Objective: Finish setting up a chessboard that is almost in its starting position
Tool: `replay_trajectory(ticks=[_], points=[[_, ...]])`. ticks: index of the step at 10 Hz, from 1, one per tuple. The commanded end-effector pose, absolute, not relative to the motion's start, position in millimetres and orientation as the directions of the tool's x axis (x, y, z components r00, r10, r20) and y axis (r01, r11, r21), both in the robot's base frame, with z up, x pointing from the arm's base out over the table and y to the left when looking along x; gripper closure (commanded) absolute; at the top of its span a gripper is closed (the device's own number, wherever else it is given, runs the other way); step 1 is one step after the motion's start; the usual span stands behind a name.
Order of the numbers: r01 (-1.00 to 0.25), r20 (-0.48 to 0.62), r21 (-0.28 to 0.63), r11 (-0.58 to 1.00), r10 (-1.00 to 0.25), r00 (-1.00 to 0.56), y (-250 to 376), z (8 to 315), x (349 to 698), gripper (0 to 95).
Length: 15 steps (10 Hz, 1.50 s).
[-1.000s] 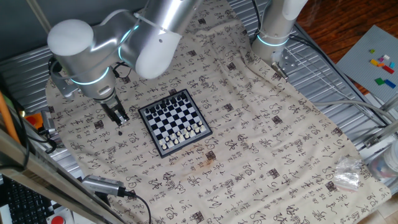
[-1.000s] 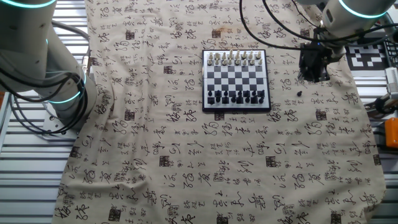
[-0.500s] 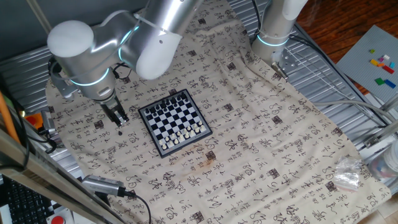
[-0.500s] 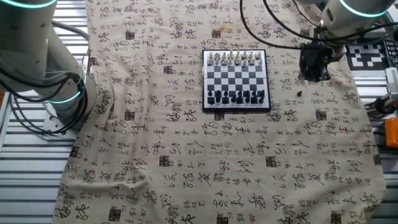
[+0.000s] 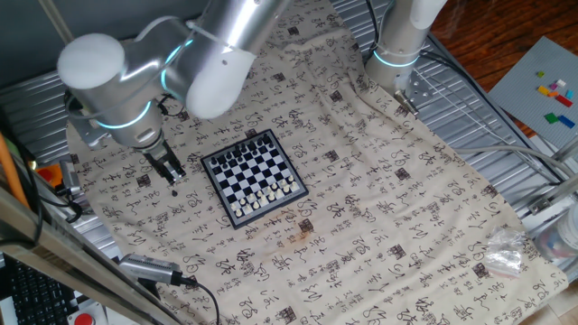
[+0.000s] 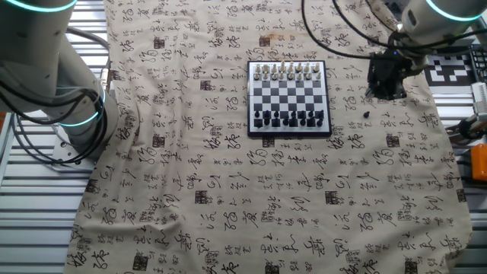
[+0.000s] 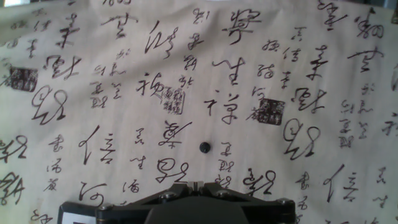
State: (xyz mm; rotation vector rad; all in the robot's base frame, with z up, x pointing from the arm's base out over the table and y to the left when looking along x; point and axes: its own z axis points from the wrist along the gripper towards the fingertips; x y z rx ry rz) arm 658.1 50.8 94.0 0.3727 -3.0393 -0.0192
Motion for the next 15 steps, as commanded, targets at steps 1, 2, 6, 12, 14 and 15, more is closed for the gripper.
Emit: replay_trajectory(ticks=[1, 2, 6, 12, 14, 15], points=[[-0.244, 0.046, 0.018, 0.970, -0.244, -0.969, 50, 95, 655, 95.0], [-0.244, 0.046, 0.019, 0.970, -0.244, -0.969, 50, 95, 655, 95.0], [-0.248, 0.045, 0.019, 0.969, -0.249, -0.968, 50, 95, 655, 95.0], [-0.260, 0.020, 0.011, 0.965, -0.261, -0.965, 43, 67, 663, 76.0], [-0.275, 0.012, 0.009, 0.962, -0.275, -0.961, 42, 56, 670, 76.0], [-0.280, 0.013, 0.009, 0.960, -0.280, -0.960, 42, 50, 673, 76.0]])
